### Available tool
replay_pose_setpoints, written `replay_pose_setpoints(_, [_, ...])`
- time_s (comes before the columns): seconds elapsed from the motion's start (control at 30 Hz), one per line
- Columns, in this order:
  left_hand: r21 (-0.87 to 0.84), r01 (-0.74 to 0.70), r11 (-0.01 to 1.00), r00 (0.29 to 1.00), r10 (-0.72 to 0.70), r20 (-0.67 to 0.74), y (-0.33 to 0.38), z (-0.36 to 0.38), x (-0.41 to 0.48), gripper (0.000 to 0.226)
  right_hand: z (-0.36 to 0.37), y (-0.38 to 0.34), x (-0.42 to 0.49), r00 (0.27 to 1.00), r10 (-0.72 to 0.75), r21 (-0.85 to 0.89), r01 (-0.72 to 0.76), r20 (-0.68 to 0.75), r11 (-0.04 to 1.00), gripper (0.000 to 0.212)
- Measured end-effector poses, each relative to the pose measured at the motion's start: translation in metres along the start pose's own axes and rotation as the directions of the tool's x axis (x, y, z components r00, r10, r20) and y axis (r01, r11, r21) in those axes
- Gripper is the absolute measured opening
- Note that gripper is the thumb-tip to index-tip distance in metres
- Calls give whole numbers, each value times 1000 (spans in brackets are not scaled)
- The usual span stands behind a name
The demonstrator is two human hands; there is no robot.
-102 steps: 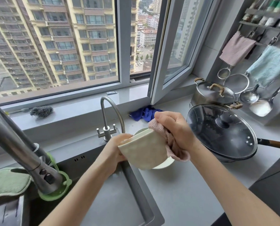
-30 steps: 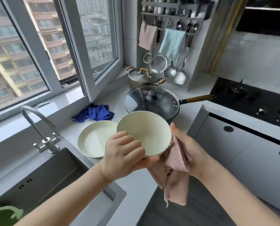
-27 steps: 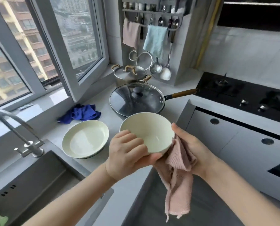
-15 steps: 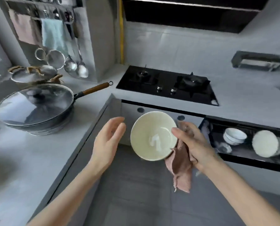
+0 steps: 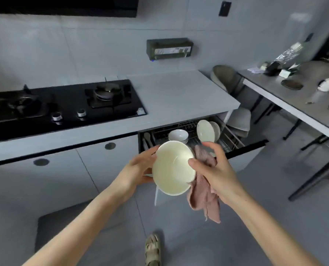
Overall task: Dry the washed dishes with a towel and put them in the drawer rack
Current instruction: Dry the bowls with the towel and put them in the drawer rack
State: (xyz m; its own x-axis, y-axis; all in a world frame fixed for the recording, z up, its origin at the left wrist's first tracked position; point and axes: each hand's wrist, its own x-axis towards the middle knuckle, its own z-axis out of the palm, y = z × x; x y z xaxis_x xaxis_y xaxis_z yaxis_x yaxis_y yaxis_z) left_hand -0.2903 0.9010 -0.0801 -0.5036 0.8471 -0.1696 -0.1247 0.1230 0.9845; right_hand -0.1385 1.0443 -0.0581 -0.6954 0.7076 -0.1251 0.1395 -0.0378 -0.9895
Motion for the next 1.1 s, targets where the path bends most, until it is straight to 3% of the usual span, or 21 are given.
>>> replay_pose_setpoints(0.17, [-15, 142, 990, 986, -140, 87, -9, 30, 122, 30, -59, 17, 80, 984, 64, -117, -84, -163, 990, 43])
replay_pose_setpoints(0.37, [-16, 283, 959, 958, -283, -45, -11, 37, 256, 27, -148, 32, 193, 934, 104, -313, -217, -342, 924, 45])
replay_pose_setpoints(0.5, [-29, 354, 935, 924, -355, -143, -14, 37, 314, 20, -202, 59, 273, 913, 71, -538, -298, -403, 788, 55])
replay_pose_setpoints(0.63, [-86, 405, 910, 868, -413, -275, -23, 43, 362, 17, -232, 99, 361, 947, 89, -765, -302, -307, 569, 58])
replay_pose_setpoints(0.77, [-183, 441, 878, 774, -476, -417, -39, 53, 395, 15, -245, 149, 445, 980, 149, -924, -174, -130, 341, 53])
replay_pose_setpoints(1.0, [-341, 540, 769, 559, -631, -538, -71, 94, 416, 15, -264, 245, 519, 942, 310, -982, 77, 128, 172, 52])
replay_pose_setpoints(1.1, [-382, 569, 729, 485, -672, -560, -82, 110, 417, 16, -266, 288, 530, 909, 401, -976, 29, 116, 216, 53])
